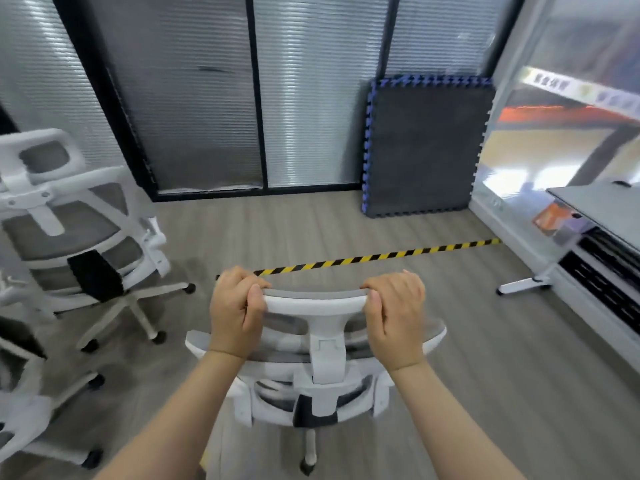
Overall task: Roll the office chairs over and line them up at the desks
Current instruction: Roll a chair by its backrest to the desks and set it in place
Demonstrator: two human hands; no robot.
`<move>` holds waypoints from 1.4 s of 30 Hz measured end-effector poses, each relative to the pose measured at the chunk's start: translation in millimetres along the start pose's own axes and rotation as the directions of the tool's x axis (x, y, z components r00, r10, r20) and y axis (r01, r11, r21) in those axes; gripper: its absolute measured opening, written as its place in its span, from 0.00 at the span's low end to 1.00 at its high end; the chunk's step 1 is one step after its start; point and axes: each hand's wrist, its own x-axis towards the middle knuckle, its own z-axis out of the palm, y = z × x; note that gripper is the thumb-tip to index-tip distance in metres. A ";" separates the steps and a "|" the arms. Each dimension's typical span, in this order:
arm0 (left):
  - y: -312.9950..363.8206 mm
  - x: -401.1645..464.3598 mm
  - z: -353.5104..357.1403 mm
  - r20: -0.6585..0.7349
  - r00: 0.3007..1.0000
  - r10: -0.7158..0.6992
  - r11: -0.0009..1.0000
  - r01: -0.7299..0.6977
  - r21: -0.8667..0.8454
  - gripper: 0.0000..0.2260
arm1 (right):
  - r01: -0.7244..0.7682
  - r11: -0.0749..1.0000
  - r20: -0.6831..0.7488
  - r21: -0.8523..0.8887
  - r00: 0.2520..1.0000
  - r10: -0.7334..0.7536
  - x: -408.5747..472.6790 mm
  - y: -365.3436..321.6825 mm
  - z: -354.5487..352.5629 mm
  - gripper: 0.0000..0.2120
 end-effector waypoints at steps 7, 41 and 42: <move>-8.3 103.1 160.1 0.104 0.994 0.021 0.993 -0.009 -0.115 0.20 | -0.089 0.983 -0.094 -0.158 0.993 0.075 70.8 115.1 1.8 0.15; 168.5 411.5 883.9 0.554 0.631 0.543 0.714 0.001 -0.701 0.15 | -0.646 0.498 -0.614 -0.578 0.747 0.256 333.9 661.8 -99.2 0.16; 177.7 413.0 897.2 0.557 0.631 0.540 0.711 0.012 -0.703 0.15 | -0.661 0.488 -0.613 -0.570 0.737 0.284 338.3 673.6 -106.4 0.16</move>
